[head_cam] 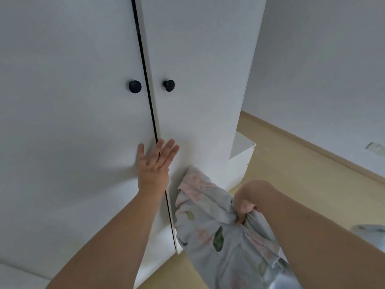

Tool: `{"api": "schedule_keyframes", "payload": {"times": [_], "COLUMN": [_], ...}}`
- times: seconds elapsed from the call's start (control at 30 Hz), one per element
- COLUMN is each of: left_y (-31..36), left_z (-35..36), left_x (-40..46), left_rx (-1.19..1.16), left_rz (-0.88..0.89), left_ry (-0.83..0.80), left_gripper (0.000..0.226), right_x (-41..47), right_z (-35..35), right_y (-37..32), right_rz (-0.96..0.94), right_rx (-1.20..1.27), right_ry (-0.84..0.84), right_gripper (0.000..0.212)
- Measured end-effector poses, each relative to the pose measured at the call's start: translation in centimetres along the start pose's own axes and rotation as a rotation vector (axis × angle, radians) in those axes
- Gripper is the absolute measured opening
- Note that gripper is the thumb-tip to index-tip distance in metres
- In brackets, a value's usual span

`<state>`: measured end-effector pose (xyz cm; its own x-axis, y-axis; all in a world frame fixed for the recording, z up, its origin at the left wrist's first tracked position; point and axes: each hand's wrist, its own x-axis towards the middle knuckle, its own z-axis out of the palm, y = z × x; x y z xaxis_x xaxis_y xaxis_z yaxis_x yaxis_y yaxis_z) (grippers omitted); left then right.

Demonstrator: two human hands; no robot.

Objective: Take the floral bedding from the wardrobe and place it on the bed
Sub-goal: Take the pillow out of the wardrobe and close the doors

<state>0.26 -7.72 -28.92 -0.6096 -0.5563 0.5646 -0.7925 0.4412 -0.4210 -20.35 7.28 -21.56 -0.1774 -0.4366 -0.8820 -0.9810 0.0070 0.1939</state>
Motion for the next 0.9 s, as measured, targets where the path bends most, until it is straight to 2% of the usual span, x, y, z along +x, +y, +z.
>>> {"api": "schedule_keyframes", "payload": {"times": [0.07,0.13,0.27,0.47,0.73,0.8,0.9], "left_y": [-0.3,-0.7,-1.1,-0.6,-0.5,-0.5,-1.0], "left_z": [0.9,1.8,2.7,3.3,2.4,1.9,1.2], "left_x": [0.4,0.8,1.0,1.2,1.1,1.2,1.3], "left_rx": [0.026,-0.007,0.08,0.135,0.201,0.18,0.015], "left_rz": [-0.024,-0.053,-0.041,-0.06,-0.054,-0.05,-0.044], "left_ry": [-0.005,0.054,0.079,0.034,-0.026,-0.023,-0.043], "left_gripper": [0.079,0.085,0.085,0.088,0.073,0.072,0.079], "right_x": [1.7,3.8,5.4,8.8,7.2,6.7,5.5], "right_z": [0.0,-0.3,-1.3,-2.5,-3.4,-3.5,-3.4], "right_y": [-0.4,-0.3,-0.4,-0.3,-1.0,-0.9,-0.7], "right_rz": [0.019,-0.014,-0.086,-0.053,-0.064,-0.069,-0.08], "right_rx": [0.0,0.019,0.032,-0.066,-0.058,-0.063,-0.056], "right_ry": [-0.042,0.003,0.031,0.078,0.223,0.254,0.299], "right_gripper": [0.063,0.064,0.053,0.044,0.043,0.043,0.044]}}
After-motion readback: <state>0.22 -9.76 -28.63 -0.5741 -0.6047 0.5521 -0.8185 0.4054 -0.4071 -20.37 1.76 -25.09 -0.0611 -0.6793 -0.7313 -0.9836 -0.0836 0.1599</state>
